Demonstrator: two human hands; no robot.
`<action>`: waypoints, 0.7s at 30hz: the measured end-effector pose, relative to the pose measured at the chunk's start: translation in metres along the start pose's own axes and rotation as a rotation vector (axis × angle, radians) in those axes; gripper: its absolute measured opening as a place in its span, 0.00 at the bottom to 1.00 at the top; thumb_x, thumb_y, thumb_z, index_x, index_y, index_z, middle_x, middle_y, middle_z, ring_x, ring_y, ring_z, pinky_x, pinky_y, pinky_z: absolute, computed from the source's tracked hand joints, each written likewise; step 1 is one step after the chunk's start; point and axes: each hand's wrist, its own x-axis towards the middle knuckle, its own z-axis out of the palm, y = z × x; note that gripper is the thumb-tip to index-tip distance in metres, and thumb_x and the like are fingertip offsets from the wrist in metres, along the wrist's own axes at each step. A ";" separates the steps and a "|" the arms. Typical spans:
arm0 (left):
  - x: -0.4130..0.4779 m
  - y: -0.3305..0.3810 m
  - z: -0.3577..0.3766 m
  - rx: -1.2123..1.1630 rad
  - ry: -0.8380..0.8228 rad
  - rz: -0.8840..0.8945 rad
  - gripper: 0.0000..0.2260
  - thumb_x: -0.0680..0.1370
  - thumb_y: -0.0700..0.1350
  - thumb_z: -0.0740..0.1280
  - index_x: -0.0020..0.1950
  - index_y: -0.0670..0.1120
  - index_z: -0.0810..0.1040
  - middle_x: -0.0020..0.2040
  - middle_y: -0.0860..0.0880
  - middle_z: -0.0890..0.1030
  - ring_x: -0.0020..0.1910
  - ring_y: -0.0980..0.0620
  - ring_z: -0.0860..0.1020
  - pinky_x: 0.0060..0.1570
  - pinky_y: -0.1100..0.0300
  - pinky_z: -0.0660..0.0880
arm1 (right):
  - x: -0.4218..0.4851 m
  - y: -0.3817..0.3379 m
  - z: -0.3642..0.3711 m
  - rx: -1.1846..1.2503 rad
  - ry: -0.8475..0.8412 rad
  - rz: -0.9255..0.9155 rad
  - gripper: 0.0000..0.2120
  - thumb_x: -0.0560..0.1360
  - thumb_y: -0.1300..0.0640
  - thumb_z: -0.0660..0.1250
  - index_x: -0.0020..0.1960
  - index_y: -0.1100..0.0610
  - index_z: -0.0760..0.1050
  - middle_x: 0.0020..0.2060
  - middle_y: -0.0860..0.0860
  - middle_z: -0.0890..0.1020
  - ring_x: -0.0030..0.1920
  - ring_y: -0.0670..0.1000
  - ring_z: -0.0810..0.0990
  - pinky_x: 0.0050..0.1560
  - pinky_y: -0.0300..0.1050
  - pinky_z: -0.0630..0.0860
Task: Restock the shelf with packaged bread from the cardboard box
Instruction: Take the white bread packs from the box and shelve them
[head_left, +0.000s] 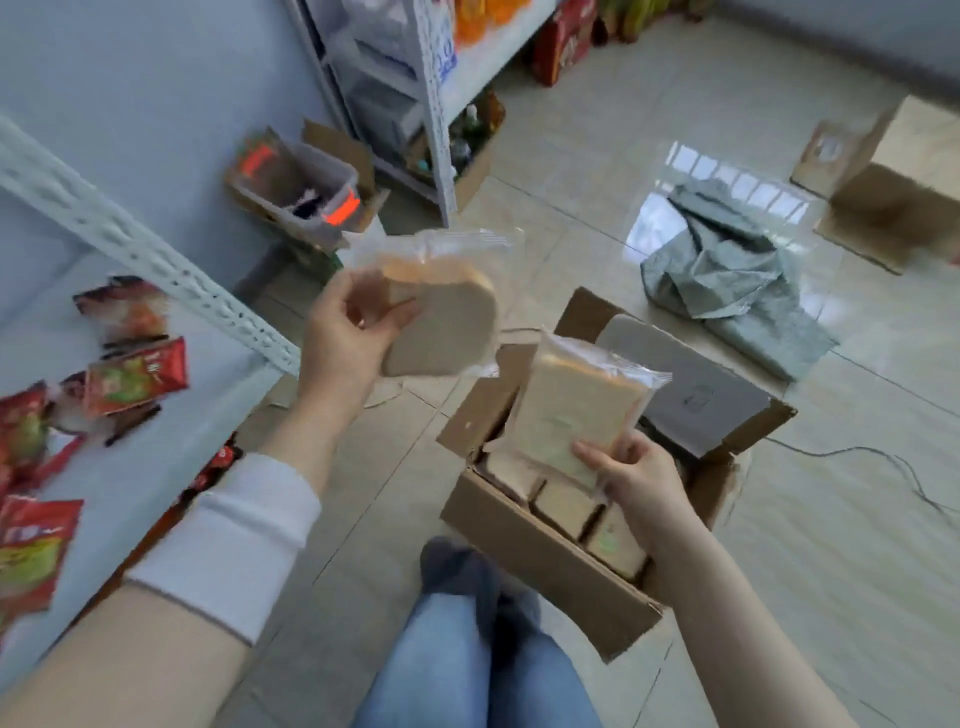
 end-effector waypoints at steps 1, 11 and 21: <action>-0.001 0.015 -0.034 0.010 0.062 0.011 0.12 0.68 0.45 0.74 0.47 0.48 0.74 0.38 0.60 0.73 0.37 0.66 0.71 0.40 0.78 0.67 | -0.011 -0.022 0.018 -0.019 -0.032 -0.035 0.17 0.65 0.58 0.74 0.52 0.59 0.76 0.50 0.58 0.83 0.50 0.59 0.82 0.54 0.60 0.78; -0.036 0.084 -0.398 0.100 0.629 0.113 0.12 0.71 0.45 0.72 0.53 0.46 0.75 0.48 0.50 0.78 0.46 0.55 0.76 0.47 0.67 0.72 | -0.129 -0.171 0.293 -0.181 -0.467 -0.411 0.17 0.66 0.65 0.73 0.52 0.69 0.74 0.47 0.67 0.80 0.40 0.53 0.80 0.38 0.43 0.80; -0.040 -0.003 -0.684 0.006 0.885 0.045 0.08 0.70 0.44 0.73 0.43 0.51 0.74 0.40 0.55 0.78 0.43 0.53 0.76 0.44 0.63 0.73 | -0.195 -0.213 0.638 -0.287 -0.571 -0.654 0.17 0.66 0.61 0.74 0.51 0.67 0.76 0.37 0.52 0.80 0.36 0.49 0.78 0.32 0.36 0.75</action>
